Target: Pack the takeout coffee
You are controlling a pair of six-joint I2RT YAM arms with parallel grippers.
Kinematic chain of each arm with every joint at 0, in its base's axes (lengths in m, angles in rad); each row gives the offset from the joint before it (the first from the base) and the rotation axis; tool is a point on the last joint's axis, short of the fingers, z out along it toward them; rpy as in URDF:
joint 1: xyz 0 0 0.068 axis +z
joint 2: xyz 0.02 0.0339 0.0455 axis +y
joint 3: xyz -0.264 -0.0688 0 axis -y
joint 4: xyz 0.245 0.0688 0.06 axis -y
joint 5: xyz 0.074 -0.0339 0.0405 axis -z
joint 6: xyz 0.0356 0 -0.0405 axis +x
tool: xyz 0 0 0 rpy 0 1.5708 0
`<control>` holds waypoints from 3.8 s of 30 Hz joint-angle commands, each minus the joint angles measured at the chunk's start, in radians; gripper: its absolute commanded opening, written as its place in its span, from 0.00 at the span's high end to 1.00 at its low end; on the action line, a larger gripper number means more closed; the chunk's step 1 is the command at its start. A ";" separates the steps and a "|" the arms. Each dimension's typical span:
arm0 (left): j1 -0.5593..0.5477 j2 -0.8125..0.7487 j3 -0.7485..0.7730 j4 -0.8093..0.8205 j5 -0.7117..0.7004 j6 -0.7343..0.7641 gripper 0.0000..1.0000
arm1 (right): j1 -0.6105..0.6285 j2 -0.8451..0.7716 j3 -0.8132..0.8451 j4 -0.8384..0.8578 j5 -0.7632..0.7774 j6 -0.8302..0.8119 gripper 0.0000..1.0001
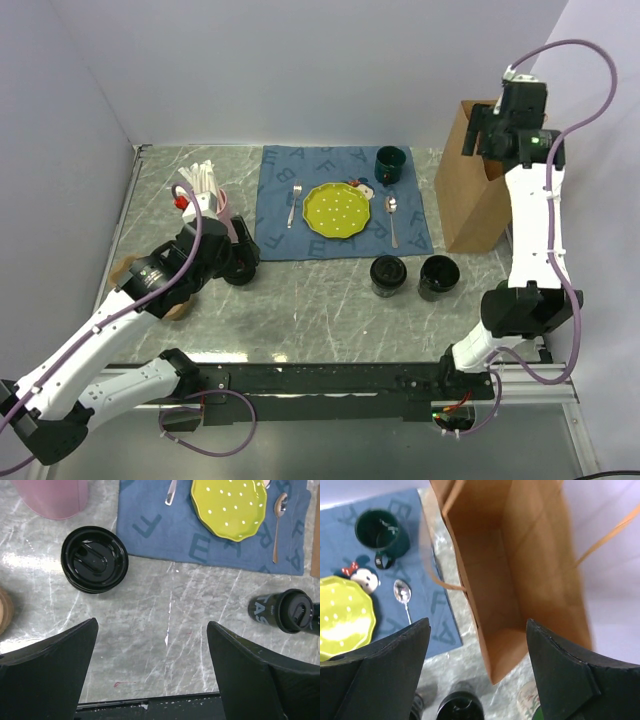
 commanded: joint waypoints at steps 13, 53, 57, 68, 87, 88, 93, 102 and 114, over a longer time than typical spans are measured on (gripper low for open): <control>0.001 0.020 0.016 0.038 0.055 0.001 0.02 | -0.060 0.100 0.059 -0.039 -0.215 -0.130 0.25; 0.001 0.009 0.188 -0.137 -0.207 -0.091 0.04 | 0.262 -0.136 0.293 0.088 -0.318 -0.508 1.00; 0.003 0.027 0.222 -0.167 -0.221 -0.088 0.04 | 0.370 -0.202 0.241 0.096 -0.319 -0.525 1.00; 0.004 0.004 0.460 -0.226 -0.343 -0.054 0.03 | 0.617 -0.439 -0.100 0.166 -0.565 -0.539 1.00; 0.004 0.039 0.494 -0.286 -0.367 -0.154 0.03 | 0.784 -0.549 -0.295 -0.018 -0.729 -0.620 1.00; 0.004 0.043 0.481 -0.284 -0.345 -0.166 0.03 | 0.792 -0.557 -0.307 -0.024 -0.726 -0.632 1.00; 0.006 0.062 0.412 -0.292 -0.285 -0.258 0.03 | 0.849 -0.562 -0.318 -0.070 -0.660 -0.649 1.00; 0.052 0.154 0.398 -0.339 -0.181 -0.298 0.03 | 1.037 -0.589 -0.457 0.033 -0.484 -0.632 1.00; 0.159 0.181 0.328 -0.422 -0.087 -0.375 0.04 | 1.235 -0.568 -0.577 0.059 -0.237 -0.658 0.99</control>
